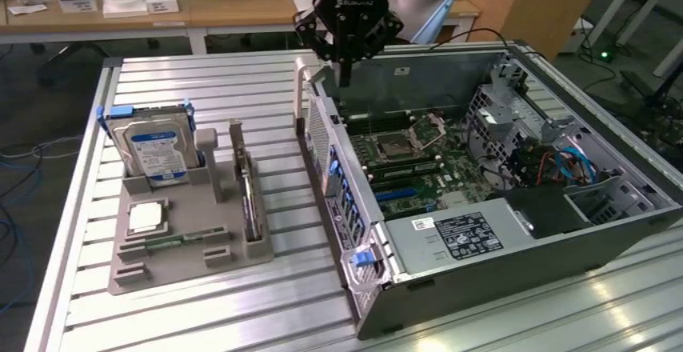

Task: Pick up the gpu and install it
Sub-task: 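Reach for the gpu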

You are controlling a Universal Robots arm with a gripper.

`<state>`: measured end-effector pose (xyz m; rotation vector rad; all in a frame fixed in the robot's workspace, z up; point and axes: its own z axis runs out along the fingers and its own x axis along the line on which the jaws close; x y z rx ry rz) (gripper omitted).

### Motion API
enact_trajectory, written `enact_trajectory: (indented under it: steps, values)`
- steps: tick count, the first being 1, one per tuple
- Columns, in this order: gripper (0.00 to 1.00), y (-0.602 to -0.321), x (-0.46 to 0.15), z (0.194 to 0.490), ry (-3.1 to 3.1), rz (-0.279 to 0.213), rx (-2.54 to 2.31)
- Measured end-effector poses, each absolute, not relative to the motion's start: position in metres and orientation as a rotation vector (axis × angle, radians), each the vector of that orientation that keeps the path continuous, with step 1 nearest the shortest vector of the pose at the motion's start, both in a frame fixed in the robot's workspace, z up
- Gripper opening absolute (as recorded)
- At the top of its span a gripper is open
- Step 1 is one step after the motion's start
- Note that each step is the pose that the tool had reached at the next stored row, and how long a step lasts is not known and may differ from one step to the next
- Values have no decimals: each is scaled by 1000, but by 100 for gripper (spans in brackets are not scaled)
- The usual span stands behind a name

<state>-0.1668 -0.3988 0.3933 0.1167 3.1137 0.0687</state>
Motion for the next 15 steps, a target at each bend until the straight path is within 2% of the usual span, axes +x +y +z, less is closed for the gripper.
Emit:
enact_trajectory:
  steps: [15]
  values:
    - [11,-399,-216,393,3114,69,117]
